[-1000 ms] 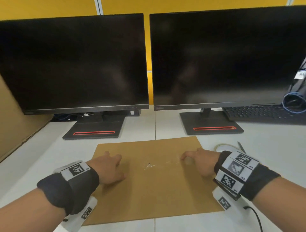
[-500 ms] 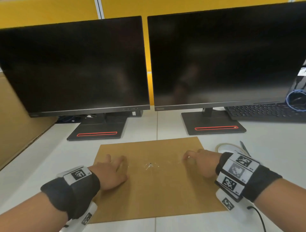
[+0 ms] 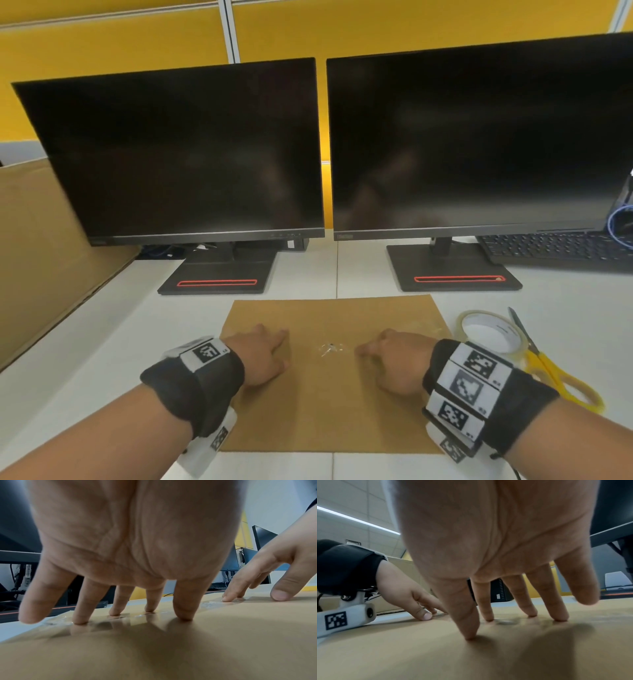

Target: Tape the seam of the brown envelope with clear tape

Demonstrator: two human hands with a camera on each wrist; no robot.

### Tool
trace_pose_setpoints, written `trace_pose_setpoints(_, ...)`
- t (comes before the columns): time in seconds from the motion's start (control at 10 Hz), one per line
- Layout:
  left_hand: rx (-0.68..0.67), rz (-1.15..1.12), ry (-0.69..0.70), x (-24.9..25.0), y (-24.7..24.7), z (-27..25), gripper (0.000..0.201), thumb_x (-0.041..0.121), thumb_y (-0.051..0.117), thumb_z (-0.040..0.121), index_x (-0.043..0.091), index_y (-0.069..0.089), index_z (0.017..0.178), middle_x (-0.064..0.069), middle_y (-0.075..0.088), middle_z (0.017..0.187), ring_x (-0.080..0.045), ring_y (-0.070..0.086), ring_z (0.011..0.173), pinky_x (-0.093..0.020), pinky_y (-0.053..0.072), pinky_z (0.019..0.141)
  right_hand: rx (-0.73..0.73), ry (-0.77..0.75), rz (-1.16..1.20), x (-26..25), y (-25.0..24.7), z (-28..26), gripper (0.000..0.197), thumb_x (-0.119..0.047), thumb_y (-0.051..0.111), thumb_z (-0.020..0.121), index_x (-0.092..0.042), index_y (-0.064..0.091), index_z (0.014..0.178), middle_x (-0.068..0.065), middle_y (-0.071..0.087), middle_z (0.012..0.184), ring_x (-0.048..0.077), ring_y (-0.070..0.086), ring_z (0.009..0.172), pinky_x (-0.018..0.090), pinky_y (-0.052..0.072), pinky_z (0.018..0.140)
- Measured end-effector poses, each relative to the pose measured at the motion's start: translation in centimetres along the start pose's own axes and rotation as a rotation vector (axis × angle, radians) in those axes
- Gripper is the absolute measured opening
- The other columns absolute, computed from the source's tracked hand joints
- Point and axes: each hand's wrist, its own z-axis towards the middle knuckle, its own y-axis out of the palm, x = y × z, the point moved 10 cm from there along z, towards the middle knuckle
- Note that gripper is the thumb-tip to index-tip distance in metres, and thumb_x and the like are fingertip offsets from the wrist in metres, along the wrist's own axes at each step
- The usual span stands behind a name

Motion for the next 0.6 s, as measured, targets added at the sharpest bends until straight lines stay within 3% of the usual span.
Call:
trace_pose_setpoints(0.1, 0.017, 0.000, 0.000, 0.1, -0.2, -0.4, 0.066, 0.053, 0.036, 0.097, 0.037, 0.005, 0.153, -0.005, 0.004, 0.162, -0.032, 0.032, 0.141, -0.042, 0.030, 0.114, 0.022, -0.031, 0.040, 0.1, -0.1, -0.6, 0.060, -0.027, 0.044, 0.094, -0.040, 0.022, 0.148, 0.003, 0.030, 0.150, 0.028, 0.039, 0.134, 0.038, 0.039, 0.109)
trace_pose_setpoints(0.3, -0.020, -0.025, 0.097, 2.8, 0.7, -1.7, 0.071, 0.066, 0.038, 0.090, 0.046, 0.006, 0.151, -0.002, 0.000, 0.163, -0.032, 0.023, 0.145, -0.042, 0.024, 0.117, 0.054, -0.047, 0.056, 0.2, 0.2, -1.5, 0.057, -0.037, 0.041, 0.097, -0.039, 0.019, 0.149, 0.002, 0.030, 0.150, 0.027, 0.042, 0.132, 0.037, 0.038, 0.108)
trace_pose_setpoints(0.4, -0.027, 0.011, 0.068, 3.1, 0.3, -2.1, 0.073, 0.066, 0.040, 0.090, 0.044, 0.007, 0.152, -0.003, 0.007, 0.162, -0.031, 0.027, 0.144, -0.041, 0.026, 0.116, 0.064, -0.032, 0.024, 0.1, -0.1, -1.9, 0.057, -0.034, 0.042, 0.097, -0.038, 0.022, 0.149, 0.003, 0.031, 0.151, 0.027, 0.041, 0.134, 0.037, 0.038, 0.109)
trace_pose_setpoints(0.6, 0.052, 0.020, 0.076, 4.8, -2.9, -3.1, 0.059, 0.045, 0.043, 0.099, 0.026, 0.027, 0.152, -0.001, 0.030, 0.157, -0.023, 0.028, 0.144, -0.034, 0.022, 0.115, 0.208, -0.007, 0.091, 0.8, -3.2, -2.8, 0.047, -0.023, 0.049, 0.093, -0.026, 0.047, 0.140, 0.000, 0.045, 0.147, 0.021, 0.043, 0.134, 0.034, 0.036, 0.111)
